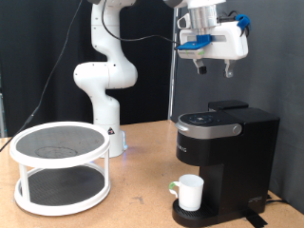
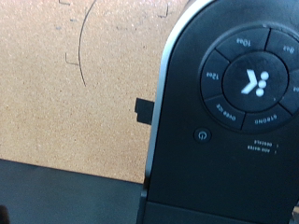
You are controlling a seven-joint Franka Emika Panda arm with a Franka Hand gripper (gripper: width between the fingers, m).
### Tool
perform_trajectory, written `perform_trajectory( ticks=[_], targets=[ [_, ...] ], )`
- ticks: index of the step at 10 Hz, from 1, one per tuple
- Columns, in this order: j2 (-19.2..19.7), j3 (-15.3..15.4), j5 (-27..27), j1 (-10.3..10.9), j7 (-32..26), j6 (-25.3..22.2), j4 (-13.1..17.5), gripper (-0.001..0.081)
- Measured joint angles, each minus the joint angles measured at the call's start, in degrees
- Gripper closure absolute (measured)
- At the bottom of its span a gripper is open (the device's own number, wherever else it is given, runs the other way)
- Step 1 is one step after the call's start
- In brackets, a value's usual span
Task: Make a cup of coffee with the keurig machine
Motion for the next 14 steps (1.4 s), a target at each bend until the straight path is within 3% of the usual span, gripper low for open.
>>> perform_trajectory(
  ticks=[10, 11, 12, 13, 14],
  targets=[
    [-2.38, 0.12, -1.45, 0.02, -1.94, 6.14, -8.66, 0.0072],
    [-2.56, 0.12, -1.45, 0.02, -1.94, 6.75, -9.63, 0.0122],
    [-2.61, 0.12, -1.45, 0.02, -1.95, 7.36, -10.5, 0.0122],
    [-2.62, 0.12, -1.45, 0.02, -1.98, 7.9, -11.32, 0.0315],
    [-2.62, 0.12, -1.45, 0.02, -2.03, 8.22, -12.0, 0.0315]
  ],
)
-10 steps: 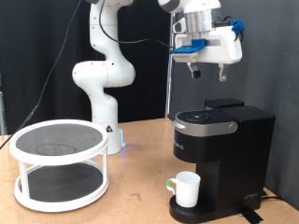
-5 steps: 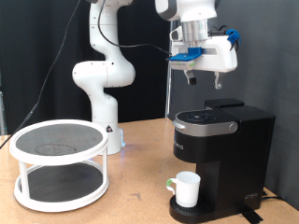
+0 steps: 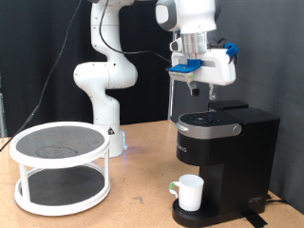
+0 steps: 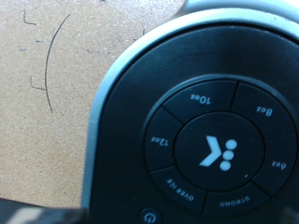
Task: Make a cup of coffee with the keurig machine
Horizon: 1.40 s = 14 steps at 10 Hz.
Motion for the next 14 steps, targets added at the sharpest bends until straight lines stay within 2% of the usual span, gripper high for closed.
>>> perform_trajectory(
  ticks=[1, 2, 3, 4, 6, 10, 14],
  targets=[
    [0.0, 0.0, 0.01, 0.0, -0.04, 0.1, -0.59, 0.05],
    [0.01, 0.0, 0.29, 0.0, -0.13, 0.13, -1.08, 0.05],
    [0.02, 0.0, 0.85, 0.0, -0.23, 0.08, -1.53, 0.0683],
    [0.07, 0.0, 1.41, 0.0, -0.25, -0.23, -1.87, 0.0767],
    [0.13, 0.0, 1.97, 0.0, -0.25, -0.35, -2.62, 0.0798],
    [0.32, -0.01, 1.99, -0.02, -0.25, 0.16, -3.96, 0.0805],
    [1.42, 0.01, 2.07, 0.0, -0.27, 3.01, -3.99, 0.0806]
  ],
)
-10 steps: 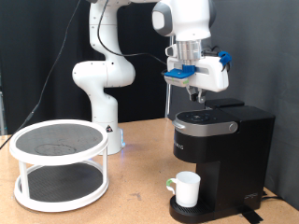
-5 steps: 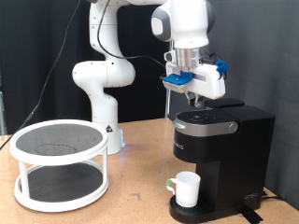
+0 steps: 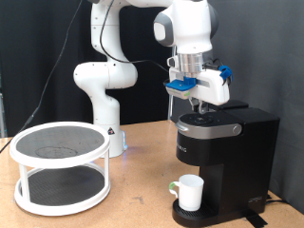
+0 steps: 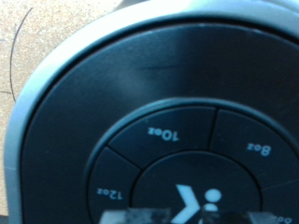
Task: Make a cup of coffee with the keurig machine
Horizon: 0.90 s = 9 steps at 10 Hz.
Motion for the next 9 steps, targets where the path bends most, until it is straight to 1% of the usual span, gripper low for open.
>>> perform_trajectory(
  ticks=[5, 9],
  targets=[
    [0.38, 0.26, 0.07, 0.47, -0.27, 0.19, -0.06, 0.0806],
    [2.02, 0.43, 0.01, 0.49, -0.27, 0.18, -0.18, 0.0806]
  ],
)
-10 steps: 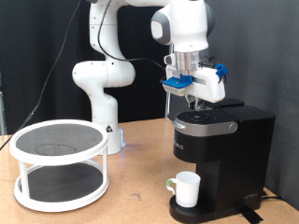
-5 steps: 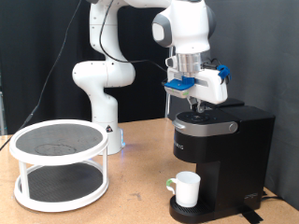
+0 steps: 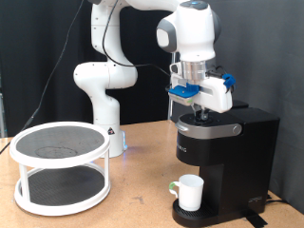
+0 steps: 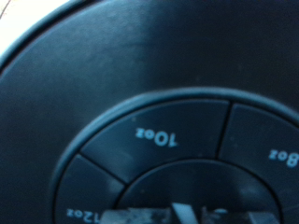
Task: Make a cup of coffee with the keurig machine
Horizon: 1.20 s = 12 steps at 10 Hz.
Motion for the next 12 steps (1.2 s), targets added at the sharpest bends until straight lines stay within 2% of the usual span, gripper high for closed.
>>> perform_trajectory(
  ticks=[7, 10, 12],
  targets=[
    [0.05, 0.0, 0.1, -0.03, 0.0, -0.66, 0.12, 0.0806],
    [0.31, -0.03, 1.64, -0.21, 0.25, -6.88, 1.47, 0.0806],
    [0.67, -0.15, 2.14, -0.34, 0.91, -8.49, 2.12, 0.0806]
  ],
)
